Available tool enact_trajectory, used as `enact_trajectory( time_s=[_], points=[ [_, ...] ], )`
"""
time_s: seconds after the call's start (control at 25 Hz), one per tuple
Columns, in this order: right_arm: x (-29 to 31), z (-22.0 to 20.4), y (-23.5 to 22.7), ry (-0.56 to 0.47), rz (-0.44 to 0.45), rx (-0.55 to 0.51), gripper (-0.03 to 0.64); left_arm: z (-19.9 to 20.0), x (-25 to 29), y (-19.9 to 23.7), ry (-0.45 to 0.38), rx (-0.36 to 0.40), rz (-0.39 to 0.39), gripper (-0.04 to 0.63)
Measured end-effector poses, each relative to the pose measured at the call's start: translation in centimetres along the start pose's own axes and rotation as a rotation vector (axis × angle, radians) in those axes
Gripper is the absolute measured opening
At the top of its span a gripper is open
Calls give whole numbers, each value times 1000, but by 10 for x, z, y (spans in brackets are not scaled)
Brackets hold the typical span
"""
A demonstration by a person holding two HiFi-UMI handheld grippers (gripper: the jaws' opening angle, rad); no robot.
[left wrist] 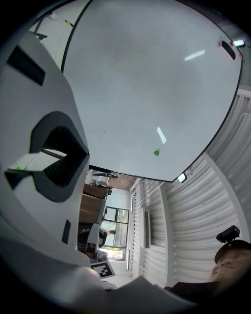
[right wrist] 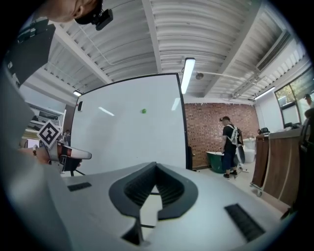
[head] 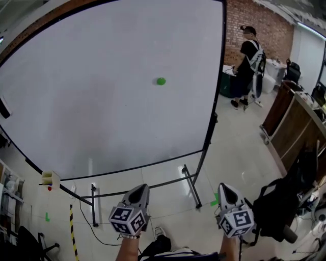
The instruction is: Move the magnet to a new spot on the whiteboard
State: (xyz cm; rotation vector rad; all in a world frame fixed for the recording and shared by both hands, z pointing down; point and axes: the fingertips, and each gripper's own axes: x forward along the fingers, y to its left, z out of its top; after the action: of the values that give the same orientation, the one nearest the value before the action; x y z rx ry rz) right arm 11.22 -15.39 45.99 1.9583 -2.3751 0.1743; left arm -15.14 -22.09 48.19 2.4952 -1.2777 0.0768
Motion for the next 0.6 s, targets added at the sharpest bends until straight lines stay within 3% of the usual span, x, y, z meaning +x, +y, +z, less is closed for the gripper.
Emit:
enact_trajectory(
  time_s=[0.32, 0.6],
  points=[
    [69, 17, 18, 3, -24, -19, 18, 44, 51, 39, -20, 76, -59, 2],
    [103, 26, 3, -4, 45, -37, 18, 79, 83, 30, -85, 124, -50, 2]
  ],
)
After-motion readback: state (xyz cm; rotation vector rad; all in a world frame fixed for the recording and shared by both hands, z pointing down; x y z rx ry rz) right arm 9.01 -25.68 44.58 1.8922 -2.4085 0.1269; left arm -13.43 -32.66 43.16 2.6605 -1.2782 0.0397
